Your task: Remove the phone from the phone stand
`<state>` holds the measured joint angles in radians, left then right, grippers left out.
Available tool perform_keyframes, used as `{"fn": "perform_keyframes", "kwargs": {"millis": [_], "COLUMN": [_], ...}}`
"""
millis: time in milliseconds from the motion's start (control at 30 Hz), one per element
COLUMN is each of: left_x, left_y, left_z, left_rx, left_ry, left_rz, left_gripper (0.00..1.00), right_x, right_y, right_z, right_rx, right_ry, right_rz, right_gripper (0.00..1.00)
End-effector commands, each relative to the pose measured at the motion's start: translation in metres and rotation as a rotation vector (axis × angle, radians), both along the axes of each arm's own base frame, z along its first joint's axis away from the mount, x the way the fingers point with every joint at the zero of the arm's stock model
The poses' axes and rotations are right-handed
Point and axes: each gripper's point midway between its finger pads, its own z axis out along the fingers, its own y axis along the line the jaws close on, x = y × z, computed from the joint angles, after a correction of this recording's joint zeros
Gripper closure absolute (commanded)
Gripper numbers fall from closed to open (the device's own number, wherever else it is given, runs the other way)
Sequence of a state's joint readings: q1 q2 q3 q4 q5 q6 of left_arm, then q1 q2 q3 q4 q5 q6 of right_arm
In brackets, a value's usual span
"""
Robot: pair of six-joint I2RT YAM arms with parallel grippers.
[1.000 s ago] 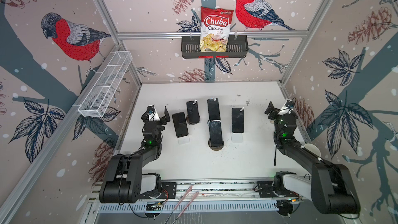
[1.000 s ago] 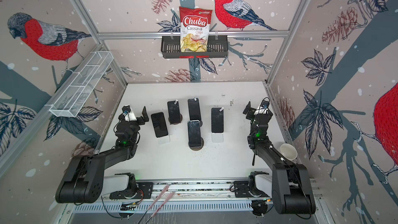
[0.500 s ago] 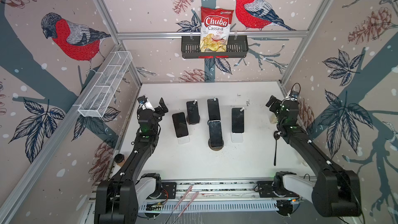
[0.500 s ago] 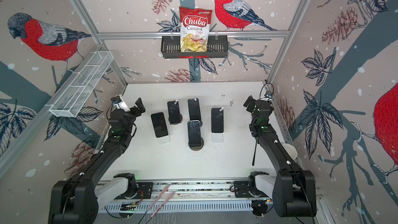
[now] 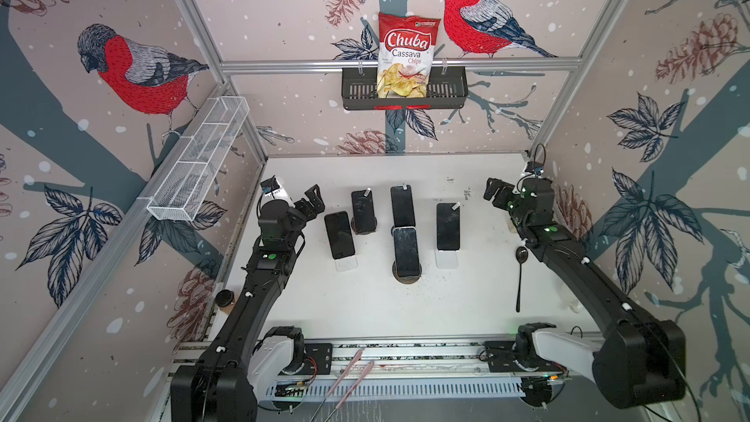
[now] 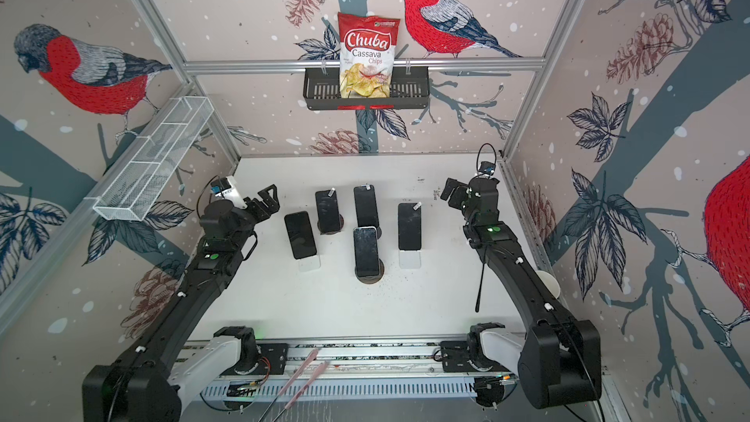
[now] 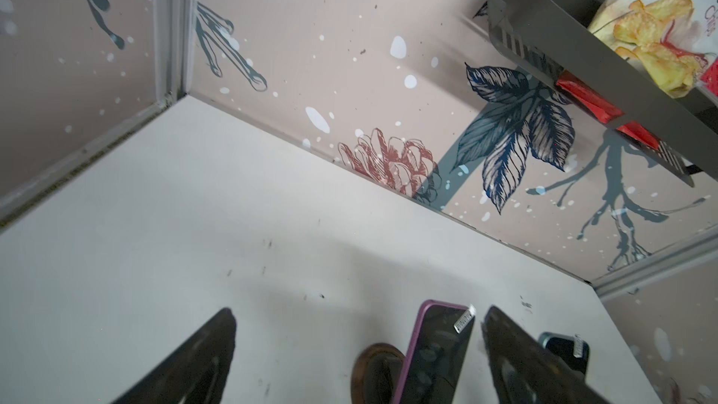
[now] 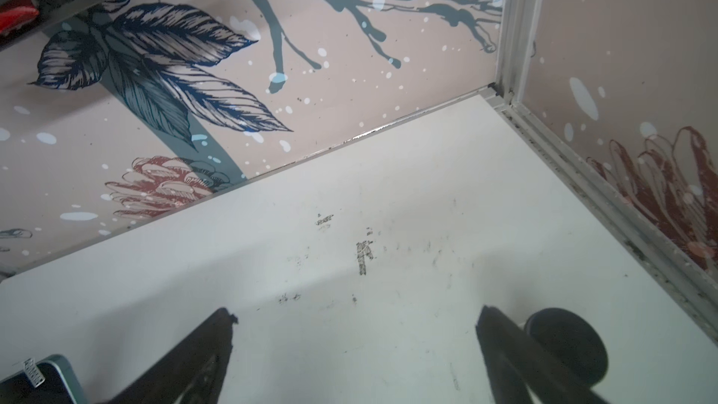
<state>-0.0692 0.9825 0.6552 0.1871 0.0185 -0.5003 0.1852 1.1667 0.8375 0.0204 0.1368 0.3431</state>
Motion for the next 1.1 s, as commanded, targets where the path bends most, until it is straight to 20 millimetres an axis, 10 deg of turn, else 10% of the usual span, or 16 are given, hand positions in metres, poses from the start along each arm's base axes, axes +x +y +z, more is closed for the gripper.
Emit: {"fn": "perform_keyframes", "kwargs": {"millis": [0,567,1067], "left_x": [-0.002,-0.021,-0.027], "left_y": [-0.02,-0.187,-0.26], "left_z": [0.002,0.033,0.025], "left_rx": [-0.032,-0.036,-0.048], "left_ry": [0.016,-0.086,-0.06], "left_rz": [-0.061,-0.495,-0.684], "left_gripper": [0.02,0.02,0.02], "right_x": [-0.003,-0.016,-0.036], "right_y": [0.012,0.054,0.066], "right_z": [-0.005,-0.018,-0.031], "right_rx": [0.012,0.0,0.011], "right_ry": [0.036,0.107,0.151], "right_rz": [0.034,0.207,0.291], "right_gripper": [0.01,0.01,0.01]}}
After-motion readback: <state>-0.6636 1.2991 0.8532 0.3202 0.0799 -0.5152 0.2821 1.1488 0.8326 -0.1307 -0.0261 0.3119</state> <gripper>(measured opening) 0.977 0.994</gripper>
